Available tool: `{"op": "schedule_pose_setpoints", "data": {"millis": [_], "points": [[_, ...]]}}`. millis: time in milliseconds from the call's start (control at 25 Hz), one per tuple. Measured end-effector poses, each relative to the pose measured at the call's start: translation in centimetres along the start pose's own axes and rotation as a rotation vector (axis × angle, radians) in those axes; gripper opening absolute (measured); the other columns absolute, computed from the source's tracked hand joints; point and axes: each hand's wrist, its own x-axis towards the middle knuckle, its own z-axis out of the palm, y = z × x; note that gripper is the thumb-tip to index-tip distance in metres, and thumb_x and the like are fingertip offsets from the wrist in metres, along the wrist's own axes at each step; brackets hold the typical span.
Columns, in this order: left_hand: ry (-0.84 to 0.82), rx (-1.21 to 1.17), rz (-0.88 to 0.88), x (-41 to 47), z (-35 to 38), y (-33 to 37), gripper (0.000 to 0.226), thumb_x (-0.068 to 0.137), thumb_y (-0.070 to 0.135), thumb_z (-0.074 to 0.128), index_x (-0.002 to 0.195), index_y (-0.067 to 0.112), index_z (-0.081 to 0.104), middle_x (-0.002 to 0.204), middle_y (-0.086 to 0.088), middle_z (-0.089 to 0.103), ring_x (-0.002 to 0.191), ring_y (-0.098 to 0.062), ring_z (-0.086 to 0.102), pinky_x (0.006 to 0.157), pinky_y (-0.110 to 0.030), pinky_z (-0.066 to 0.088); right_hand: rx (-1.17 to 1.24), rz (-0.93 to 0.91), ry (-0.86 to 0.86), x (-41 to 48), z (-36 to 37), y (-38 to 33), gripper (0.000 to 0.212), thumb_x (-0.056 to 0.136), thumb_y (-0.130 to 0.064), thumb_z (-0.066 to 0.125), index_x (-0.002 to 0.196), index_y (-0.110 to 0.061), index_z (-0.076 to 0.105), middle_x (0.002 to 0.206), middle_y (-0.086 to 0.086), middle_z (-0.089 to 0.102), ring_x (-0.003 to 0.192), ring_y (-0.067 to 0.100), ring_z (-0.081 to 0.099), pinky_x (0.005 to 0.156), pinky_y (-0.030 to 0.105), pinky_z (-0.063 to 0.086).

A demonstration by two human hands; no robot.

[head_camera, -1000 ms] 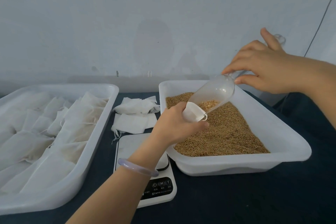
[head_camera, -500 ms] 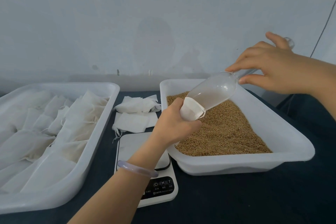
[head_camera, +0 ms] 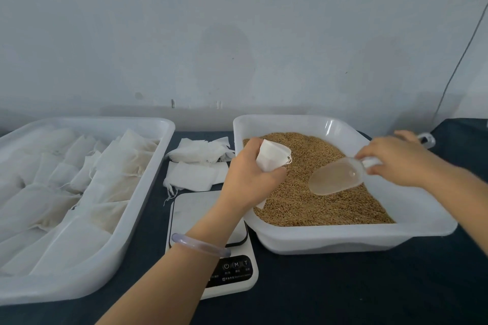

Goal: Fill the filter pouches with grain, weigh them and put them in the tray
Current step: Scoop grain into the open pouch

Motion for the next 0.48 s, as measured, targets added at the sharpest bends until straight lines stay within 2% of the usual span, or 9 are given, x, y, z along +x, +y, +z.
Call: {"op": "schedule_pose_setpoints", "data": {"millis": [120, 240, 480], "points": [[0.008, -0.024, -0.007, 0.0, 0.0, -0.1, 0.026, 0.073, 0.021, 0.069, 0.080, 0.031, 0.047, 0.073, 0.008, 0.058, 0.065, -0.014, 0.059, 0.058, -0.032, 0.050, 0.151, -0.022, -0.022, -0.1, 2.1, -1.4, 0.034, 0.082, -0.036, 0.068, 0.115, -0.040, 0.061, 0.100, -0.019, 0.058, 0.093, 0.005, 0.053, 0.100, 0.033, 0.027], [0.019, -0.026, -0.020, 0.0, 0.1, -0.1, 0.025, 0.073, 0.019, 0.069, 0.085, 0.030, 0.050, 0.076, 0.007, 0.060, 0.068, -0.017, 0.062, 0.063, -0.037, 0.053, 0.363, -0.074, -0.129, 0.2, 3.1, -3.2, 0.033, 0.081, -0.032, 0.070, 0.113, -0.036, 0.063, 0.098, -0.021, 0.056, 0.096, 0.005, 0.053, 0.090, 0.026, 0.038], [0.024, 0.003, -0.042, -0.1, 0.1, 0.0, 0.026, 0.074, 0.020, 0.070, 0.093, 0.024, 0.052, 0.079, 0.008, 0.060, 0.073, -0.015, 0.062, 0.064, -0.035, 0.053, 0.705, -0.091, -0.167, -0.4, 3.0, -3.3, 0.027, 0.083, -0.025, 0.068, 0.103, -0.041, 0.059, 0.104, -0.022, 0.061, 0.103, 0.003, 0.057, 0.097, 0.032, 0.043]]}}
